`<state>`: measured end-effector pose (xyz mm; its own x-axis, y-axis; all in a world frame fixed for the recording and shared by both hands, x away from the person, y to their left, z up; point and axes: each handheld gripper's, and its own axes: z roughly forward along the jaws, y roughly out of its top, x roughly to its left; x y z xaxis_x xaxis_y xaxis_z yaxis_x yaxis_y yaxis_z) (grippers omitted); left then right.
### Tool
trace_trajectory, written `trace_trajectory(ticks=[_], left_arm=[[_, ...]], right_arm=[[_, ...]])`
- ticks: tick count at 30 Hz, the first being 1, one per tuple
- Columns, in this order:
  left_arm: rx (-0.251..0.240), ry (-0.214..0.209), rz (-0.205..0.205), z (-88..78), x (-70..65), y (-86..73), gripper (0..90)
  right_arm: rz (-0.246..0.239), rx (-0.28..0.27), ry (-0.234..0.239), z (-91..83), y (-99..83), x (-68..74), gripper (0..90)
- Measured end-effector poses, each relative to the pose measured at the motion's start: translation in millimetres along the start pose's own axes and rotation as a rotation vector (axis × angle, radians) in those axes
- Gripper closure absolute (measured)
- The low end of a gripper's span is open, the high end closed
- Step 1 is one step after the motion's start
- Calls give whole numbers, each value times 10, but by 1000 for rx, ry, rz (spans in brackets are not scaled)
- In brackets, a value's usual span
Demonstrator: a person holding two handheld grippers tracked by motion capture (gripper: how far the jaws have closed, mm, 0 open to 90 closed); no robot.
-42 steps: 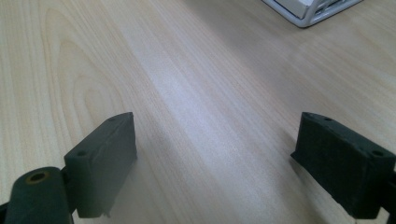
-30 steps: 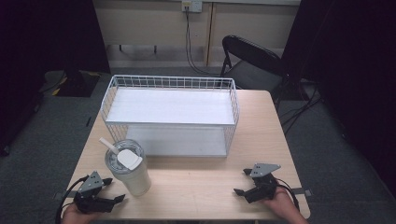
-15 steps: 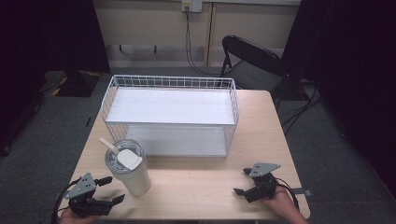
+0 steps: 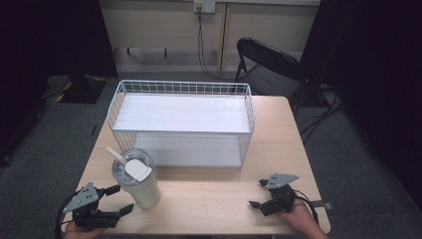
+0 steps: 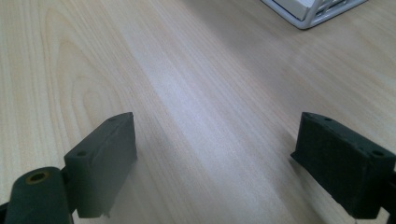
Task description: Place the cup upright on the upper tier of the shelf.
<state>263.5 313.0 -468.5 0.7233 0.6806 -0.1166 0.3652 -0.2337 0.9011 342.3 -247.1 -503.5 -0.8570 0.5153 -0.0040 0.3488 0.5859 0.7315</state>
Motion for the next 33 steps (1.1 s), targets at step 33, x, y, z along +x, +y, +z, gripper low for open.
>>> trace_trajectory(ticks=[33], left_arm=[[-31,-1,62,192,-89,293,149]], right_arm=[[0,0,0,0,0,0,122]])
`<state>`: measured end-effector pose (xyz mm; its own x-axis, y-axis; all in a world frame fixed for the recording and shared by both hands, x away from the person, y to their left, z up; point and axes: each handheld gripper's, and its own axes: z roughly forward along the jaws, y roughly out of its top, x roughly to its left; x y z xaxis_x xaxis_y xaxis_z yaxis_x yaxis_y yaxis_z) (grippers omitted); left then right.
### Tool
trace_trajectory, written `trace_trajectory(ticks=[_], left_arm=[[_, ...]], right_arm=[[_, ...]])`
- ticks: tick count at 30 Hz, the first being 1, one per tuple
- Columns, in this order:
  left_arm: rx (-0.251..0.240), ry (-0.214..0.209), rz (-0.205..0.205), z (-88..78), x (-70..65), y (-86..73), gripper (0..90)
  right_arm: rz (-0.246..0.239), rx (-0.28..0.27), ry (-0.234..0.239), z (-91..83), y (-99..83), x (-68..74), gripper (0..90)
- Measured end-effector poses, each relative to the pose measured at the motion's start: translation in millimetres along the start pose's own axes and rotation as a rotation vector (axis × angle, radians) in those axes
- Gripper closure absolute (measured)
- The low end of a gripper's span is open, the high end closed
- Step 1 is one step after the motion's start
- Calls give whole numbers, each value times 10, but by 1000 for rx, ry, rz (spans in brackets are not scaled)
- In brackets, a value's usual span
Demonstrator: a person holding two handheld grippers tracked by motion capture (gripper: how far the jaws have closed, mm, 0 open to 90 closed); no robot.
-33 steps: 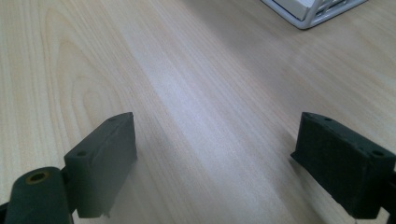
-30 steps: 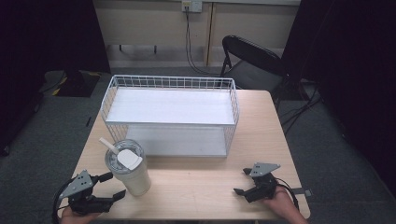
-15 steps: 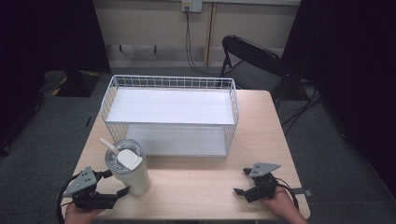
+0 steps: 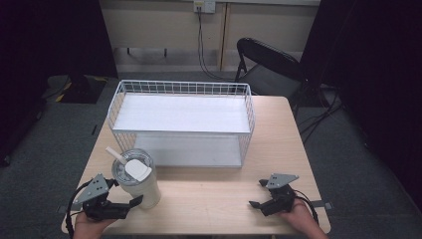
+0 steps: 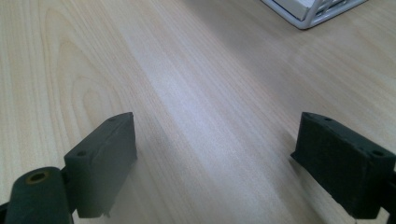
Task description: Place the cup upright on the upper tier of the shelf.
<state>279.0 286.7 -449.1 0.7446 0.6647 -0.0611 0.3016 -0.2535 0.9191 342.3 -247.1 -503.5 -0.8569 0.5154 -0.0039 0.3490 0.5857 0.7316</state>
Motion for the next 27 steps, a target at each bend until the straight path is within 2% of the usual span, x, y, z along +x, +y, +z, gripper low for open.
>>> trace_trajectory(ticks=[10,22,26,27], left_arm=[[-5,6,-5,64,-9,23,121],[-25,13,15,151,-12,52,93],[-34,16,13,164,-16,54,91],[-39,18,2,176,-23,58,87]], right_arm=[[0,0,0,0,0,0,122],[0,0,0,0,0,0,122],[0,0,0,0,0,0,122],[0,0,0,0,0,0,122]])
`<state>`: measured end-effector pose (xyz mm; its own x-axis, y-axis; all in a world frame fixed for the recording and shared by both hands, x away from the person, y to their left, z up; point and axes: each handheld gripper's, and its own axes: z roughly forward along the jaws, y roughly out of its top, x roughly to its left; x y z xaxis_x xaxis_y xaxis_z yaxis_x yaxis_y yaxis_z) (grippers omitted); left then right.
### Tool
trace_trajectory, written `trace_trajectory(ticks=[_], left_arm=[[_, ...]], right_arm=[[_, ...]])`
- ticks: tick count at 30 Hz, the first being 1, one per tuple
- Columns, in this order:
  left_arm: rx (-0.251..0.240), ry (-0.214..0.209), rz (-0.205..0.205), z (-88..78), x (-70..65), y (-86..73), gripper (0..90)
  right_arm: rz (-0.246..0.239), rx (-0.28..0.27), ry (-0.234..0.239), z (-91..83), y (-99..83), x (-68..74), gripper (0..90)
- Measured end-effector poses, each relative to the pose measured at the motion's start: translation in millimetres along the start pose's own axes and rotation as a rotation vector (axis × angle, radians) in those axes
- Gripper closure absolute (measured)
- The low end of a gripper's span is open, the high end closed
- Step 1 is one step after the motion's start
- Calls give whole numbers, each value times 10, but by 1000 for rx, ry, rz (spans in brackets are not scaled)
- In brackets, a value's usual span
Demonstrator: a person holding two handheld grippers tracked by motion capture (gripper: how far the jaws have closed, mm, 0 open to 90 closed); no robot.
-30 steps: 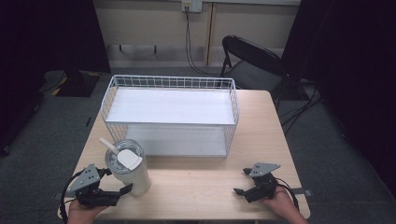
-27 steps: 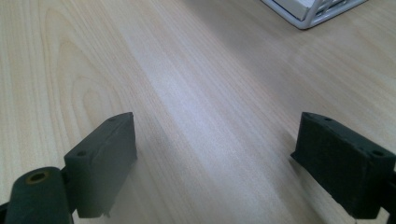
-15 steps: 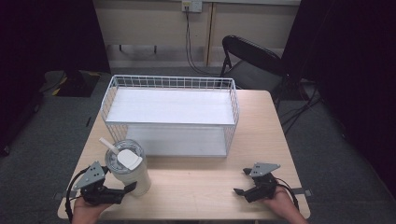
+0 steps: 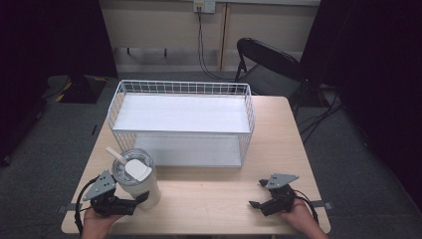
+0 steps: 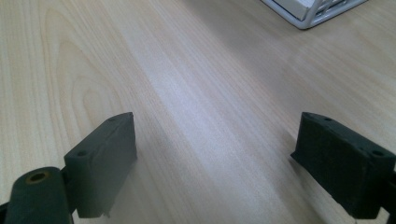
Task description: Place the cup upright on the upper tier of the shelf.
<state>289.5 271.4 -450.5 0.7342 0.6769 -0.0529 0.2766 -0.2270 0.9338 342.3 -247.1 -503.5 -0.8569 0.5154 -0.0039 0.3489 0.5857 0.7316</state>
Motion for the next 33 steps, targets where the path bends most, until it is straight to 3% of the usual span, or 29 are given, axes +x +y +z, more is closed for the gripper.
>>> trace_trajectory(ticks=[9,17,33], left_arm=[[-50,1,-13,61,-5,22,76],[-65,17,29,50,-15,9,91],[-97,26,38,50,-48,-20,98]], right_arm=[[0,0,0,0,0,0,122],[0,0,0,0,0,0,122],[0,0,0,0,0,0,122]])
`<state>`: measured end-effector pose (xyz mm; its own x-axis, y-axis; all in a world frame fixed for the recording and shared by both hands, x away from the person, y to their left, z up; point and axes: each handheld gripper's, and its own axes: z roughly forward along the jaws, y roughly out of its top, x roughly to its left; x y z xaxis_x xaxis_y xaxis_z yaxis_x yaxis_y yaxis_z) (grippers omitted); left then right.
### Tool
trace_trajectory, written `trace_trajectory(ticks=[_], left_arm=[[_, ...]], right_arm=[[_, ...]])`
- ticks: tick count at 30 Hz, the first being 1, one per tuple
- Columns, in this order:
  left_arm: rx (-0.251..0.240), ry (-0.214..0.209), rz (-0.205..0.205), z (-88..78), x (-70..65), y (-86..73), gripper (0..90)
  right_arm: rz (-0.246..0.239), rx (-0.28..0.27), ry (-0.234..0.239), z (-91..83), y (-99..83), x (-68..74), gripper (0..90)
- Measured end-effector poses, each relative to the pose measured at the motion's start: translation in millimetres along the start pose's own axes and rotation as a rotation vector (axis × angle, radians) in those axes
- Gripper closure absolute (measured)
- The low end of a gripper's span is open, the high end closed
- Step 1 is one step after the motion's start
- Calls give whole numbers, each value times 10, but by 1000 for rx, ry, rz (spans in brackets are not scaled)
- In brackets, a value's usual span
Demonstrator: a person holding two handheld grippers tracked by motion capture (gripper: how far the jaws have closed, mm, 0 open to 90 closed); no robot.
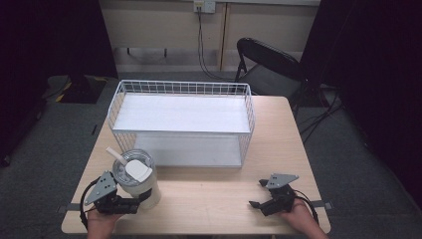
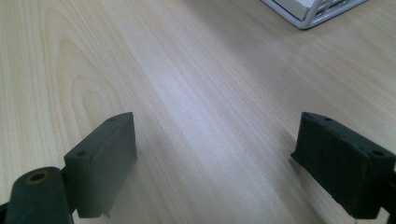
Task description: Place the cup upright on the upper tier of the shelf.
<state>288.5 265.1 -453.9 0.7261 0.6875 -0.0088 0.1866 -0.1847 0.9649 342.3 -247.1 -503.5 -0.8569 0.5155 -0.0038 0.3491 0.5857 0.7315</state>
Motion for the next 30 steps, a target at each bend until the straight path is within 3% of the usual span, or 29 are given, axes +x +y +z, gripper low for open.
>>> trace_trajectory(ticks=[4,18,30], left_arm=[[-12,-9,12,-1,-12,23,98],[-66,6,-9,-63,15,127,98],[-65,16,-18,-61,54,281,99]], right_arm=[[0,0,0,0,0,0,122],[0,0,0,0,0,0,122],[0,0,0,0,0,0,122]])
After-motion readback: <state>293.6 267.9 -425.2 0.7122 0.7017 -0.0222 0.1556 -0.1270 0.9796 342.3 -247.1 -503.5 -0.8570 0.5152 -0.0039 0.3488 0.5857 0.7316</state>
